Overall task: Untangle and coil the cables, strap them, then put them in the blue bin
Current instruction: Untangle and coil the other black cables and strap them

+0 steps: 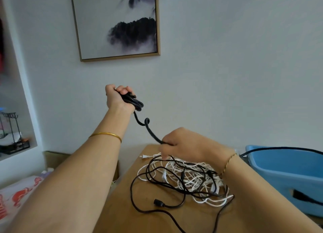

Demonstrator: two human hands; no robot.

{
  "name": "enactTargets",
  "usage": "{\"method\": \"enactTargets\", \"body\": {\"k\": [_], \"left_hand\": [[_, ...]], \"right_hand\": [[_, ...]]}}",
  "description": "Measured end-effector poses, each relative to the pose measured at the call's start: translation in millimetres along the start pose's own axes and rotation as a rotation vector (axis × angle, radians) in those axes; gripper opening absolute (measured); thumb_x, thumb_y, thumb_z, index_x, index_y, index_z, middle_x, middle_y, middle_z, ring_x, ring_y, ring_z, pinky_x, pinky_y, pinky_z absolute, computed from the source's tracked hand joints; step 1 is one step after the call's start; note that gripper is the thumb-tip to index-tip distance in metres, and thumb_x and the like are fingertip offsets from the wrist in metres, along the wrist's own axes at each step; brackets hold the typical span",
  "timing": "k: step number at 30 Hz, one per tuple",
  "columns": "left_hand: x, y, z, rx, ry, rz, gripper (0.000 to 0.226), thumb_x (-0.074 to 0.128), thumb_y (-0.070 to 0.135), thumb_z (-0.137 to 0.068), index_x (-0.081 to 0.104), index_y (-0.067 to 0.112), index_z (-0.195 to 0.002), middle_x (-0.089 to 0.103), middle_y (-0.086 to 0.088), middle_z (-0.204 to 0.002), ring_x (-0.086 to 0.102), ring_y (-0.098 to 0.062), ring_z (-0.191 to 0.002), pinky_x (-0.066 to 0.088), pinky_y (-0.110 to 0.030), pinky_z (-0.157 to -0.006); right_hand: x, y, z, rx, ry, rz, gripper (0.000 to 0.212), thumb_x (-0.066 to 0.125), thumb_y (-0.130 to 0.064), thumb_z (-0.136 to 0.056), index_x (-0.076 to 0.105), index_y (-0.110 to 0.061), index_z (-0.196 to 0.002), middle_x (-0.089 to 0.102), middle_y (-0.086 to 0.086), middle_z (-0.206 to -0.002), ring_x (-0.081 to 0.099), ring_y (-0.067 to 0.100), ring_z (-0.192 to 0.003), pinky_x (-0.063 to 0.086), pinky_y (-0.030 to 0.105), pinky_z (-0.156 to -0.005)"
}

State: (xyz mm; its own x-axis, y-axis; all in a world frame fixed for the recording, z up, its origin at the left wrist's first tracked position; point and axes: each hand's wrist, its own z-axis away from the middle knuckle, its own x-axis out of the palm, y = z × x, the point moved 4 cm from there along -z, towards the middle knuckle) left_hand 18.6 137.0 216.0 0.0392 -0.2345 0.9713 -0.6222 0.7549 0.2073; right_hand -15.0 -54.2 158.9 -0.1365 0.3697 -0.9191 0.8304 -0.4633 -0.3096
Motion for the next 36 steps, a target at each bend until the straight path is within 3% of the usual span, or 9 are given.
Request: {"method": "enactTargets", "body": {"k": [5,10,15,18,22,26,29,33,36], "left_hand": [[-13,-8,0,0.150,-0.023,-0.481,0.025,0.047,0.011,-0.088,0.038,0.013,-0.064,0.039,0.005,-0.042,0.032,-0.012,-0.033,0.043,-0.021,-0.044],[-9,-15,1,0.270,-0.233,-0.990,0.017,0.046,0.010,-0.090,0.043,0.008,-0.074,0.042,0.002,-0.041,0.036,-0.014,-0.039,0.050,-0.026,-0.049],[-7,-17,9,0.382,-0.323,-1.283,0.023,0.045,0.007,-0.085,0.044,0.007,-0.062,0.047,-0.007,-0.048,0.046,-0.019,-0.040,0.053,-0.030,-0.049],[-6,-20,16,0.433,-0.368,-1.509,0.029,0.046,0.009,-0.082,0.047,0.008,-0.053,0.052,-0.005,-0.043,0.059,-0.030,-0.049,0.053,-0.034,-0.058],[-4,-27,22,0.269,-0.469,-1.641,0.024,0.047,0.010,-0.090,0.057,-0.004,-0.074,0.063,-0.015,-0.059,0.060,-0.021,-0.044,0.051,-0.024,-0.048],[-11,-27,27,0.008,-0.512,-1.707,0.023,0.049,0.026,-0.097,0.058,0.005,-0.096,0.059,-0.005,-0.049,0.056,-0.019,-0.040,0.047,-0.022,-0.043],[-21,-29,34,-0.222,-0.571,-1.565,0.055,0.037,0.050,-0.098,0.055,0.000,-0.110,0.045,0.000,-0.042,0.041,-0.014,-0.035,0.043,-0.023,-0.042],[-21,-33,52,-0.528,-0.688,-1.299,0.077,0.026,0.069,-0.084,0.058,0.002,-0.104,0.030,0.006,-0.039,0.026,-0.005,-0.030,0.035,-0.020,-0.038],[-18,-31,60,-0.649,-0.768,-1.168,0.051,0.042,0.051,-0.085,0.061,0.005,-0.095,0.031,0.008,-0.036,0.027,-0.002,-0.028,0.032,-0.017,-0.035]], "right_hand": [[-33,-12,-1,-0.052,0.293,0.140,0.026,0.049,-0.024,-0.091,0.058,-0.003,-0.078,0.056,0.010,-0.069,0.049,0.025,-0.063,0.041,0.035,-0.057],[-62,-6,-7,-0.040,0.542,0.278,0.021,0.052,-0.032,-0.092,0.062,-0.015,-0.087,0.053,-0.001,-0.074,0.051,0.023,-0.075,0.039,0.032,-0.061],[-75,-2,-14,-0.007,0.642,0.422,0.025,0.052,-0.039,-0.093,0.066,-0.019,-0.095,0.064,0.000,-0.088,0.057,0.024,-0.084,0.037,0.030,-0.061],[-80,-8,-19,-0.046,0.725,0.566,0.028,0.047,-0.044,-0.094,0.065,-0.022,-0.095,0.063,-0.003,-0.092,0.059,0.023,-0.084,0.033,0.029,-0.056],[-87,-7,-30,-0.108,0.790,0.651,0.027,0.048,-0.043,-0.094,0.065,-0.022,-0.099,0.061,-0.001,-0.093,0.058,0.023,-0.085,0.032,0.029,-0.058],[-94,7,-40,-0.212,0.825,0.687,0.027,0.056,-0.039,-0.089,0.070,-0.017,-0.088,0.059,0.004,-0.080,0.055,0.028,-0.073,0.029,0.028,-0.053],[-99,19,-49,-0.254,0.842,0.700,0.032,0.050,-0.042,-0.086,0.072,-0.018,-0.080,0.055,0.003,-0.068,0.051,0.027,-0.061,0.027,0.028,-0.054],[-93,38,-58,-0.206,0.806,0.570,0.039,0.039,-0.047,-0.093,0.070,-0.024,-0.099,0.059,0.004,-0.078,0.055,0.028,-0.074,0.029,0.029,-0.059],[-83,53,-60,-0.139,0.789,0.460,0.031,0.042,-0.042,-0.098,0.065,-0.028,-0.112,0.061,0.002,-0.089,0.055,0.025,-0.089,0.036,0.030,-0.063]]}}
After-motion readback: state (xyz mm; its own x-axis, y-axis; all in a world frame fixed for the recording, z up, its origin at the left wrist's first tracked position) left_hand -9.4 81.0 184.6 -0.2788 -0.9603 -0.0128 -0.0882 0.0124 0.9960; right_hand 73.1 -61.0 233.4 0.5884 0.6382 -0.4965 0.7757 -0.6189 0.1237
